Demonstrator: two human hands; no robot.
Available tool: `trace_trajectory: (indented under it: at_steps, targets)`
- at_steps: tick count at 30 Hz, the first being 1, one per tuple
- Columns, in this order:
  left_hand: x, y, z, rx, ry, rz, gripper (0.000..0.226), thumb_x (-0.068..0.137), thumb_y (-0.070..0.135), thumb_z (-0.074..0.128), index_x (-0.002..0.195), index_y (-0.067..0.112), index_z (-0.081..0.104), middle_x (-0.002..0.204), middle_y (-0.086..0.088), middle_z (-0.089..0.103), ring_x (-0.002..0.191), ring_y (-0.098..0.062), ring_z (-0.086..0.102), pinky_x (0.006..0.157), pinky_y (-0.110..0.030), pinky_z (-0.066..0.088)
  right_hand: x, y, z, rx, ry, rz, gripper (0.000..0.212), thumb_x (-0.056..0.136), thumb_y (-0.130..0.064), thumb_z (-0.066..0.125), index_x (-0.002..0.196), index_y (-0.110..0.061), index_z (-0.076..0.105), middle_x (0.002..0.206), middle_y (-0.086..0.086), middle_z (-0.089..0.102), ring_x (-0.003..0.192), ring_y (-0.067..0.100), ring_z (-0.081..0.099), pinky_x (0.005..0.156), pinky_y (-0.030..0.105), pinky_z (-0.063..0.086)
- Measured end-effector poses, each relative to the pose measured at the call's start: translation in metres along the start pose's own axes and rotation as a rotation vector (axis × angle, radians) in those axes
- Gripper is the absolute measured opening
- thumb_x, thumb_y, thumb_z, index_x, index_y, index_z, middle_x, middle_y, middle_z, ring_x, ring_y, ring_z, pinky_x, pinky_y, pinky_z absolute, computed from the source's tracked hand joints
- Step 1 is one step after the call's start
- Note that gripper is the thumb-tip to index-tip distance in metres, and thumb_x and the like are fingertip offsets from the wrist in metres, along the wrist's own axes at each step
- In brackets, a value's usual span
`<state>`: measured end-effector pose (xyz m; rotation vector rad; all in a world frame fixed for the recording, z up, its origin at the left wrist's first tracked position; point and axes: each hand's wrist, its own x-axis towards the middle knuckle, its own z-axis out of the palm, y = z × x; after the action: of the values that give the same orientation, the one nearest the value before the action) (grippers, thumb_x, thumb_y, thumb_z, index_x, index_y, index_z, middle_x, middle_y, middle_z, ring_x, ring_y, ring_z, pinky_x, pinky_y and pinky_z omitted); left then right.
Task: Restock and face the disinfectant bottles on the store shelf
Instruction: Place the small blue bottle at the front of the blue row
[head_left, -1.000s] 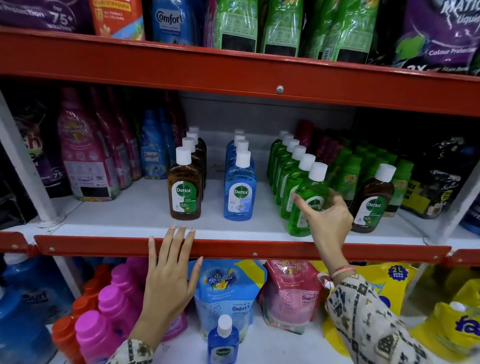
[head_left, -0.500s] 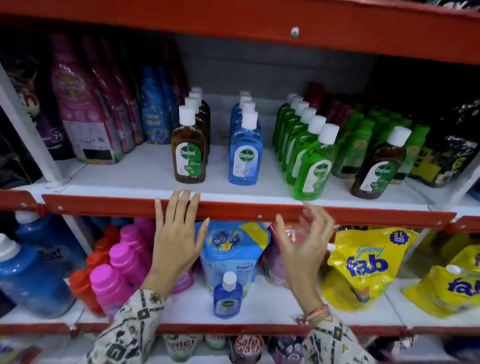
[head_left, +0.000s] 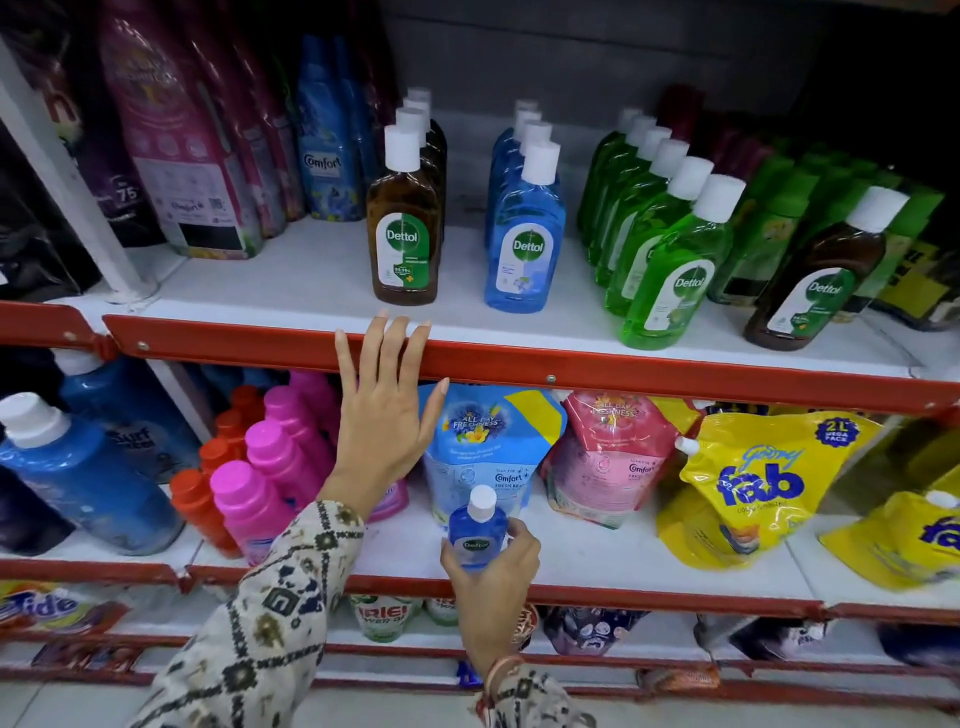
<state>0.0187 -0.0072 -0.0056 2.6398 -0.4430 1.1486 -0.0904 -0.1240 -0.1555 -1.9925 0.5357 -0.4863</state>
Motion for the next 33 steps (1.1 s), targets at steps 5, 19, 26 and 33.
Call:
trace_trajectory:
  at_steps: [5, 19, 26, 33]
  targets:
    - [0.000, -0.004, -0.002, -0.004, -0.003, 0.029, 0.059, 0.102, 0.040, 0.043, 0.152, 0.010, 0.033, 0.152, -0.018, 0.043, 0.149, -0.035, 0.027, 0.123, -0.061, 0.006, 0.009, -0.004, 0.012, 0.023, 0.039, 0.058, 0.084, 0.060, -0.036, 0.089, 0.123, -0.003, 0.046, 0.111, 0.007, 0.048, 0.104, 0.026, 0.049, 0.091, 0.039, 0.048]
    - [0.001, -0.005, -0.006, -0.029, -0.027, 0.050, 0.059, 0.102, 0.040, 0.041, 0.153, 0.011, 0.033, 0.152, -0.017, 0.044, 0.149, -0.035, 0.029, 0.124, -0.060, 0.006, 0.026, -0.061, -0.087, 0.202, 0.003, -0.210, 0.073, 0.049, -0.045, 0.090, 0.108, -0.028, 0.052, 0.105, -0.015, 0.062, 0.101, -0.003, 0.061, 0.084, 0.010, 0.049]
    - [0.002, -0.006, -0.010, -0.049, -0.027, 0.062, 0.059, 0.100, 0.039, 0.041, 0.150, 0.010, 0.038, 0.149, -0.017, 0.047, 0.146, -0.035, 0.034, 0.123, -0.059, 0.009, 0.063, -0.153, -0.138, 0.345, 0.137, -0.410, 0.076, 0.046, -0.053, 0.086, 0.106, -0.015, 0.057, 0.100, -0.002, 0.067, 0.093, 0.003, 0.066, 0.077, 0.012, 0.051]
    - [0.001, -0.007, -0.010, -0.083, -0.023, 0.052, 0.056, 0.101, 0.043, 0.036, 0.148, 0.012, 0.042, 0.147, -0.014, 0.050, 0.143, -0.033, 0.037, 0.122, -0.059, 0.013, 0.111, -0.221, -0.147, 0.322, 0.246, -0.501, 0.071, 0.053, -0.050, 0.088, 0.110, -0.020, 0.057, 0.103, -0.007, 0.065, 0.098, 0.008, 0.063, 0.082, 0.032, 0.058]
